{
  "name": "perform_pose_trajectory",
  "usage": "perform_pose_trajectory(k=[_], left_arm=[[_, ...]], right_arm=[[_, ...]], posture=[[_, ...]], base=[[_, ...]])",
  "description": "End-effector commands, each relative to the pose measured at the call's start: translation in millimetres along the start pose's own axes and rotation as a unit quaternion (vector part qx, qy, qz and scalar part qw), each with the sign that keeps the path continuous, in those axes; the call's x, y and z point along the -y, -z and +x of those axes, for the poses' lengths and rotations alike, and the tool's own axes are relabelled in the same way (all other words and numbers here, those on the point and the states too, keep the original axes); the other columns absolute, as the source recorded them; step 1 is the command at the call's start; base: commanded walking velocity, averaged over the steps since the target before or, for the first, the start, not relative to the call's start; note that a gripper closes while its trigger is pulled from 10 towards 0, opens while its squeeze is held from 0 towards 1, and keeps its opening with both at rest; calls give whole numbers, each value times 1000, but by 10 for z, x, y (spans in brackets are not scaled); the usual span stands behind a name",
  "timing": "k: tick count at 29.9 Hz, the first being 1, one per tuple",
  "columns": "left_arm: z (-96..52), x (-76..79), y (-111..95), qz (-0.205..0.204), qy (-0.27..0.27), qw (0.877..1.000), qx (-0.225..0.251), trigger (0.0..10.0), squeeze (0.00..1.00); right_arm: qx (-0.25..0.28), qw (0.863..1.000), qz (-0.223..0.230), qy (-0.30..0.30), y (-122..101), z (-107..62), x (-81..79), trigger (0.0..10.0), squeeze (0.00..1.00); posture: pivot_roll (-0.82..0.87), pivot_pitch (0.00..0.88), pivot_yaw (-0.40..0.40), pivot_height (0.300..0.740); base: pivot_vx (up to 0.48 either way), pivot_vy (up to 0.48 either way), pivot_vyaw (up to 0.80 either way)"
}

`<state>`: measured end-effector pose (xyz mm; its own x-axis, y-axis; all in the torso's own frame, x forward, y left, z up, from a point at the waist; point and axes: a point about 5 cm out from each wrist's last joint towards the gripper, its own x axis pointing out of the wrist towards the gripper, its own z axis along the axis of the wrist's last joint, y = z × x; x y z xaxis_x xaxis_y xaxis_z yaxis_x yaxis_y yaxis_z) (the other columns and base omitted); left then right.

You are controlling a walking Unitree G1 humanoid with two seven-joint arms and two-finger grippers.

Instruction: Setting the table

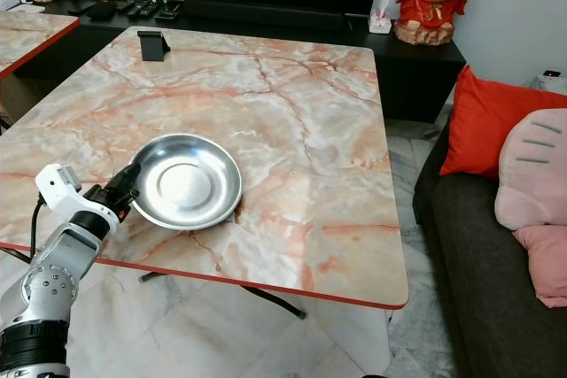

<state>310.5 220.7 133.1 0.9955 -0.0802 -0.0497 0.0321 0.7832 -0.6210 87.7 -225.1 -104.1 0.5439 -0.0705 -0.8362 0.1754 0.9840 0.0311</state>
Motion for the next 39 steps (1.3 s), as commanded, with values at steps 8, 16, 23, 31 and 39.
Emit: perform_pose_trajectory(k=[8, 16, 23, 31, 39], left_arm=[[-27, -33, 48, 17, -7, 1000, -22, 10000, 0], [-24, -9, 110, 25, -1, 999, -38, 10000, 1000], [-27, -20, 114, 35, -7, 999, -38, 10000, 1000], [-21, -34, 96, 51, -11, 998, -34, 10000, 1000], [-7, 2, 108, 90, -4, 995, -35, 10000, 1000]], right_arm=[[-8, 1000, 0, 1, 35, -10, 7, 10000, 0], [-9, 1000, 1, -1, 40, -12, 6, 10000, 0], [-9, 1000, 2, -1, 40, -12, 7, 10000, 0], [-10, 1000, 1, -1, 37, -11, 9, 10000, 0], [-13, 1000, -3, -5, 36, -8, 7, 10000, 0]], posture=[[56, 0, -33, 740], [52, 0, -30, 740], [54, 0, -30, 740], [55, 0, -32, 740], [53, 0, -34, 740]], base=[[0, 0, 0], [0, 0, 0], [0, 0, 0], [0, 0, 0], [0, 0, 0]])
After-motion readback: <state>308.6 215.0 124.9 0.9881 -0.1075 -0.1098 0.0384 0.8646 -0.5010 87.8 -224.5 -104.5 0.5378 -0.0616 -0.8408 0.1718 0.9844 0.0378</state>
